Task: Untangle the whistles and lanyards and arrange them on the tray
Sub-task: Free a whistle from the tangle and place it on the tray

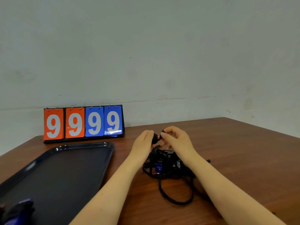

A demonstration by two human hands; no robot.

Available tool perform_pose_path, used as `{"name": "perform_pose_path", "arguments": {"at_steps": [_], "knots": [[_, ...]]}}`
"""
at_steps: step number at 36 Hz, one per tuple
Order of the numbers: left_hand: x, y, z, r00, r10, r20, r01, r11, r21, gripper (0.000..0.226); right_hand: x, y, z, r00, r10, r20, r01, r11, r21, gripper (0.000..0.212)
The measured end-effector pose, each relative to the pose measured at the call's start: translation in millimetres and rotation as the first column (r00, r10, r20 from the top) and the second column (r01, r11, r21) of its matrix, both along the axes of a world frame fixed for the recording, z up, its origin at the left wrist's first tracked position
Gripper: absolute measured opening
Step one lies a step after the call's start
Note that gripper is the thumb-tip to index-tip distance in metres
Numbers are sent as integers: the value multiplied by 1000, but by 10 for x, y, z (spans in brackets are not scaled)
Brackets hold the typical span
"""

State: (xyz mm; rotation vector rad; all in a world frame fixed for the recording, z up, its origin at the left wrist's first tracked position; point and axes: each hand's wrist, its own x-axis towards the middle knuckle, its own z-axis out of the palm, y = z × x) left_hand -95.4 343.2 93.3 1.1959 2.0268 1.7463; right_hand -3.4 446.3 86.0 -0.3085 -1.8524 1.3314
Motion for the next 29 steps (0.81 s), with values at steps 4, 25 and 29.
{"name": "perform_pose_path", "arguments": {"at_steps": [4, 25, 29], "knots": [[-4, 1, -13, 1000, -4, -6, 4, 1000, -3, 28, -20, 19, -6, 997, 74, -12, -75, 989, -127, 6], [29, 31, -32, 938, -81, 337, 51, 994, 97, 28, -20, 38, -12, 964, 256, -70, -265, 910, -319, 21], [24, 39, -45, 943, -63, 326, 48, 997, 54, 25, -18, 44, -5, 970, 237, -49, -238, 901, -362, 22]]}}
